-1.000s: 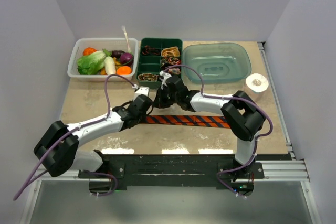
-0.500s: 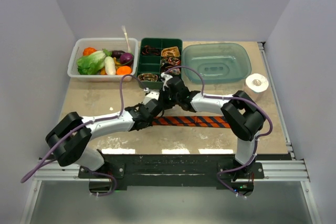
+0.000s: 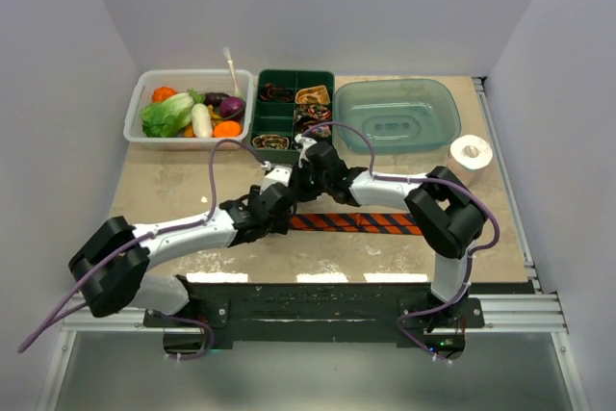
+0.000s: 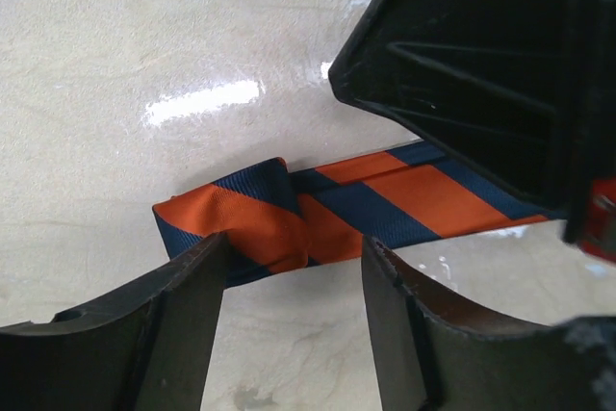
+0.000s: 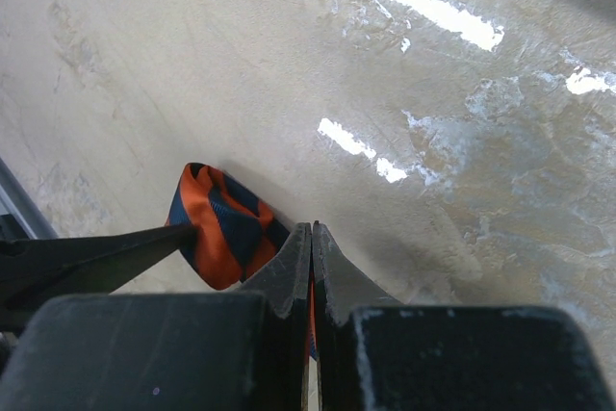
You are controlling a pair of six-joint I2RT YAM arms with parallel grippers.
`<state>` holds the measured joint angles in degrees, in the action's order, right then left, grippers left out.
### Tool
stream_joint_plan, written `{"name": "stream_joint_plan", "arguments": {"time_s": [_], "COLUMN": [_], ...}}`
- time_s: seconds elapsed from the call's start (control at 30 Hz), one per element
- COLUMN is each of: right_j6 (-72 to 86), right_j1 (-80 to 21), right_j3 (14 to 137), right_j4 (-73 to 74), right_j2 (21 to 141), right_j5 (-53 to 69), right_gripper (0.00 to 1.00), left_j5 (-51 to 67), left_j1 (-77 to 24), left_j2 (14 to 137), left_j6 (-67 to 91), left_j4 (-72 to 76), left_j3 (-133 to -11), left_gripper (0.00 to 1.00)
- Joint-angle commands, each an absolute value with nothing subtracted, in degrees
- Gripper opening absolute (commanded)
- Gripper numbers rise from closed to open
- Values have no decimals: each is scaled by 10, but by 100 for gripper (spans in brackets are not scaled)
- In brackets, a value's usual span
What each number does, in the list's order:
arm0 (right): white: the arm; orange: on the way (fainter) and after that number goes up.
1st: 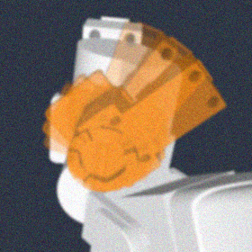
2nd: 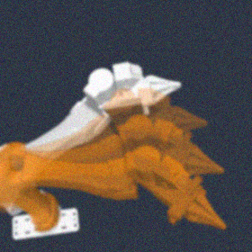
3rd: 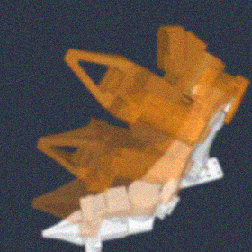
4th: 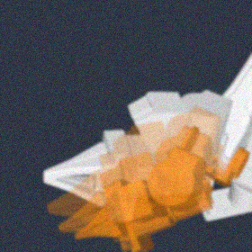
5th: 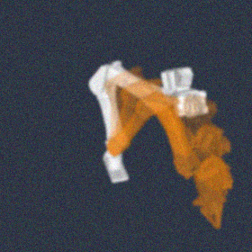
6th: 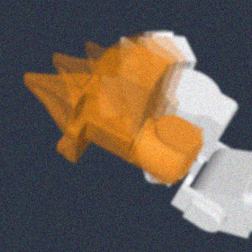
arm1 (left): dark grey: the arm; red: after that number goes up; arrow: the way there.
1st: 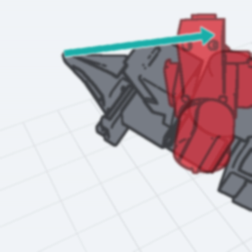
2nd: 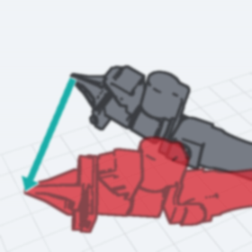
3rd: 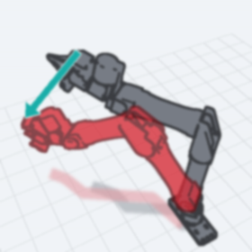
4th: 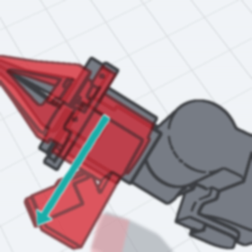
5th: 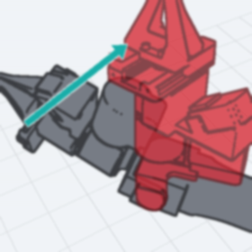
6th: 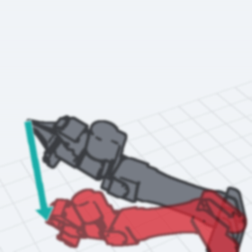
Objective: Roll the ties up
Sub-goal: Roll the tie at the center of the board.
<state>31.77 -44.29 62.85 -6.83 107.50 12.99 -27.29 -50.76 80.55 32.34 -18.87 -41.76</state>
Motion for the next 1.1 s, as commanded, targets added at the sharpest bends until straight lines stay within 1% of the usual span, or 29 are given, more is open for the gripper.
{"name": "stream_joint_plan", "arguments": {"time_s": [0.0, 0.07, 0.1, 0.2, 0.4, 0.43, 0.53, 0.6, 0.77, 0.9, 1.07], "right_j6": [301, 302, 301, 298, 299, 299, 297, 294, 293, 293, 287], "right_j1": [-444, -446, -450, -466, -497, -501, -511, -515, -515, -515, -515], "right_j3": [634, 637, 642, 660, 687, 690, 702, 708, 699, 691, 665], "right_j4": [-80, -87, -89, -87, -89, -88, -85, -74, -77, -76, -70], "right_j2": [1042, 1041, 1042, 1046, 1057, 1063, 1077, 1095, 1124, 1129, 1113], "right_j5": [141, 156, 160, 169, 174, 174, 172, 166, 169, 161, 145], "right_gripper": [0, 0, 0, 0, 0, 0, 0, 0, 0, 0, 0], "left_j5": [-257, -259, -262, -274, -265, -259, -211, -182, -159, -135, -70], "left_j1": [-510, -510, -509, -505, -461, -441, -391, -374, -344, -319, -290], "left_j2": [734, 715, 698, 673, 636, 629, 598, 575, 543, 537, 542], "left_j6": [328, 333, 336, 345, 365, 371, 374, 374, 384, 385, 383], "left_j4": [-134, -129, -130, -141, -167, -166, -150, -143, -138, -126, -91], "left_j3": [-392, -385, -381, -375, -367, -364, -341, -325, -308, -298, -273], "left_gripper": [66, 70, 74, 79, 82, 82, 84, 86, 93, 95, 94]}}
